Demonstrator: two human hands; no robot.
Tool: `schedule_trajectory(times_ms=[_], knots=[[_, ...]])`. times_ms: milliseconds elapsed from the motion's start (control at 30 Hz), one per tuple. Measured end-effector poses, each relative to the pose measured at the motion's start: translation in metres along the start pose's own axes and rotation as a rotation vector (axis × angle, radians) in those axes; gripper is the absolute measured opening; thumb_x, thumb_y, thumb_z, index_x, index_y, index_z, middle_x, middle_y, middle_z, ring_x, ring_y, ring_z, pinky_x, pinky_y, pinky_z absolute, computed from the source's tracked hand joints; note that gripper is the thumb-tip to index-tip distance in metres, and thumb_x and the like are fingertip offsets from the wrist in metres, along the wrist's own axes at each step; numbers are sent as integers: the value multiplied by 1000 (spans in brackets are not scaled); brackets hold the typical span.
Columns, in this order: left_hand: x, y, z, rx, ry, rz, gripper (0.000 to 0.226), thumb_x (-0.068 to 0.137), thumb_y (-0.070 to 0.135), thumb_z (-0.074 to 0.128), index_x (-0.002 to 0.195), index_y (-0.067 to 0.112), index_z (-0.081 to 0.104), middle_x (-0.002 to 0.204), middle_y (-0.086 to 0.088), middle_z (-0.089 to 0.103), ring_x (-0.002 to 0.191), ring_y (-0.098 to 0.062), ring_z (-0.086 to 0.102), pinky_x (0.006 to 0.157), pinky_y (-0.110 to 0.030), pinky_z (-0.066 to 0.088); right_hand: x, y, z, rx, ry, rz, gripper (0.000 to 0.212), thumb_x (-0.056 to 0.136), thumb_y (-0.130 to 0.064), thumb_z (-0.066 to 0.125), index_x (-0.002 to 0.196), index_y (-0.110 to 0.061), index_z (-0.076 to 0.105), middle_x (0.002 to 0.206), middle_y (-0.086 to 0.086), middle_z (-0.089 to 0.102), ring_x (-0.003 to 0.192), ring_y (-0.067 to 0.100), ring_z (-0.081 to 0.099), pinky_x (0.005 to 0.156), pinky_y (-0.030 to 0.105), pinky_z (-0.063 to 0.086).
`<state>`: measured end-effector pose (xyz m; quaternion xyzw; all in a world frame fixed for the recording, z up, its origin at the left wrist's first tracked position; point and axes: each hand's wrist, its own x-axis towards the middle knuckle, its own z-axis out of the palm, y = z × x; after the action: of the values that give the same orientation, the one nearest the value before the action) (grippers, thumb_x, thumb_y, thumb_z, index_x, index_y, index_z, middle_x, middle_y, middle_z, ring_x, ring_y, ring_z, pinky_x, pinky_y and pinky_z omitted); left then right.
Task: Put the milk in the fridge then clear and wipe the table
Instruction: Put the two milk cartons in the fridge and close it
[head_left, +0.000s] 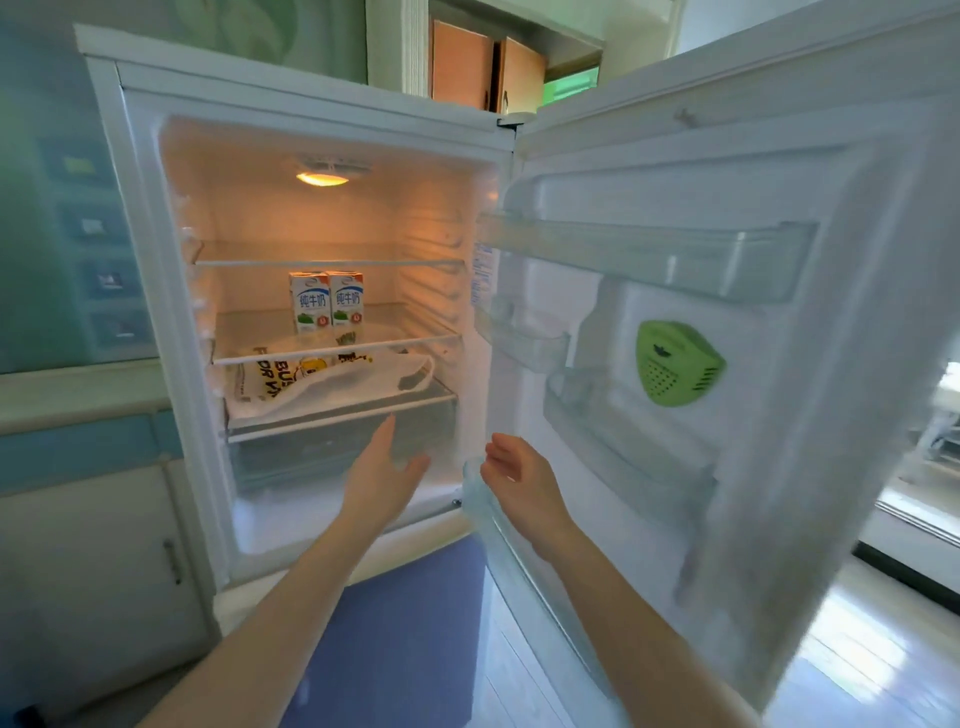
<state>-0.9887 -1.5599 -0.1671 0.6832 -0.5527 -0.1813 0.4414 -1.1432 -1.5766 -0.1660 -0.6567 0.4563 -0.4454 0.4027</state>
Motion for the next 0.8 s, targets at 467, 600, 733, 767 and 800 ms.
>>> schedule_trajectory(times_ms=[467,600,733,767,800], knots=[[-101,89,53,-234,83,269,37,92,21,52,129,15,52,136,-3,52,125,-13,46,97,-12,30,-113,2,-93,145,204,-196,35,86,2,56,83,-33,59,84,-5,66,76,-8,64,78,8,48],[-116,117,70,-216,32,456,42,91,17,53,133,16,47,144,0,41,130,-3,33,94,7,17,-130,-4,-122,174,373,-286,29,83,6,57,81,-22,64,70,-8,70,70,0,67,72,12,51],[-124,139,86,-138,-50,544,53,92,24,51,142,21,31,153,3,22,141,-6,17,110,-15,13,-139,-6,-148,231,548,-362,27,85,2,57,81,-24,66,70,-10,72,74,14,69,73,23,55],[-125,142,89,-117,-76,545,55,93,26,50,143,22,27,154,3,19,142,-7,13,114,-20,12,-139,-8,-153,272,618,-371,26,84,0,58,80,-24,66,71,-8,71,75,15,68,73,24,56],[-127,145,91,-95,-105,547,57,93,28,48,144,22,23,155,3,16,143,-8,10,117,-26,11,-140,-9,-158,310,702,-373,23,83,-3,59,80,-25,66,74,-6,71,76,15,67,74,24,55]])
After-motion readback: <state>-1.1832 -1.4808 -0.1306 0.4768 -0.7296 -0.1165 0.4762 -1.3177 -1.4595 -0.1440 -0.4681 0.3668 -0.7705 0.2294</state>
